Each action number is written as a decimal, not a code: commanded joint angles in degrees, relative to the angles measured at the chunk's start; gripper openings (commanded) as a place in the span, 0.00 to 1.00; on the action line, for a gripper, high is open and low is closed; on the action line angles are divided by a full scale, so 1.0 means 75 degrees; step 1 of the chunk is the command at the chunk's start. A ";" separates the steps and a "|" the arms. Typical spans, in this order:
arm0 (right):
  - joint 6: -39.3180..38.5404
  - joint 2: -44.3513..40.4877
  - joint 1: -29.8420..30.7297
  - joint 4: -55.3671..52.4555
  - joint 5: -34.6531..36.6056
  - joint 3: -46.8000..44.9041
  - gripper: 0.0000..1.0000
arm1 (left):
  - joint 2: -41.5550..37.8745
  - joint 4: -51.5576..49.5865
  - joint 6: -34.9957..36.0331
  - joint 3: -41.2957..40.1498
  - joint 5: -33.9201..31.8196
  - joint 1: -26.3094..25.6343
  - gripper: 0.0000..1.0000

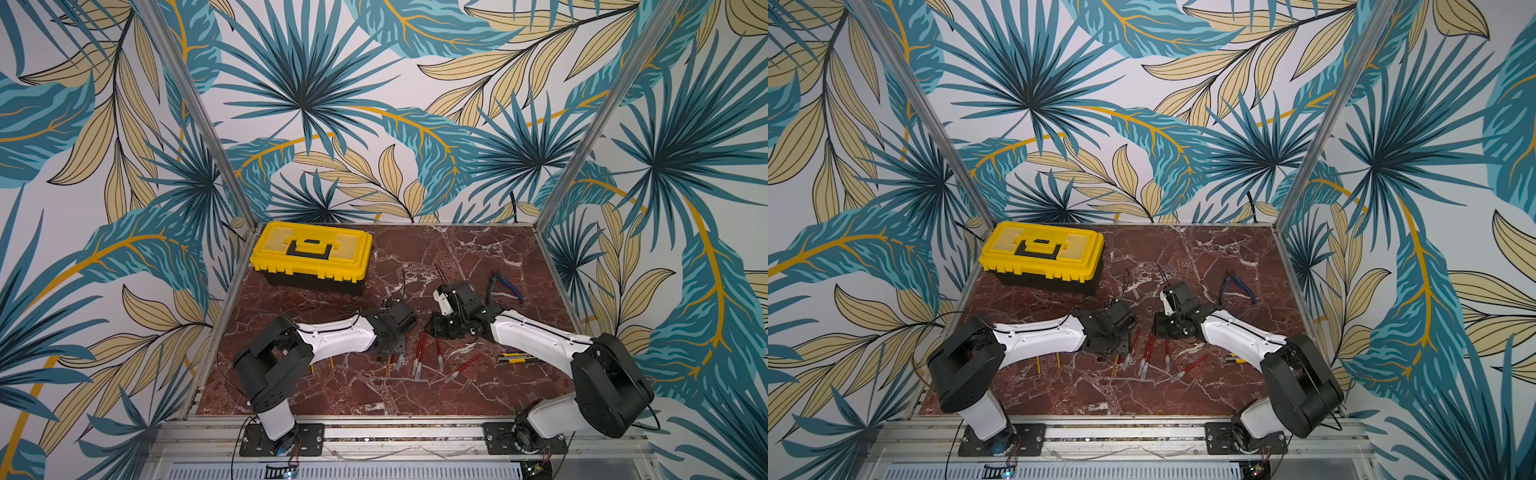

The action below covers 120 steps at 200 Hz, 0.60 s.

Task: Remove protective caps from carving knives
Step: Pick up the carving knife from the center of the board.

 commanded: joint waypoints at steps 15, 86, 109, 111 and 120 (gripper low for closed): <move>-0.0007 0.0007 -0.0027 0.0024 -0.0122 -0.0075 0.25 | -0.0187 -0.0211 -0.0068 -0.0043 -0.0227 0.0000 0.31; -0.0028 0.0121 -0.0027 -0.0013 -0.0064 -0.0027 0.25 | 0.0023 -0.0195 -0.0117 -0.0045 -0.0247 0.0059 0.27; 0.0003 0.0134 -0.0027 0.0041 -0.0092 -0.0053 0.25 | 0.0151 -0.0195 -0.0087 -0.0040 -0.0234 0.0059 0.27; 0.0003 0.0130 -0.0026 0.0044 -0.0091 -0.0046 0.25 | 0.0166 -0.0199 -0.0096 -0.0041 -0.0226 0.0059 0.27; -0.0012 0.0129 -0.0027 0.0039 -0.0082 -0.0052 0.25 | 0.0221 -0.0201 -0.0105 -0.0035 -0.0211 0.0059 0.27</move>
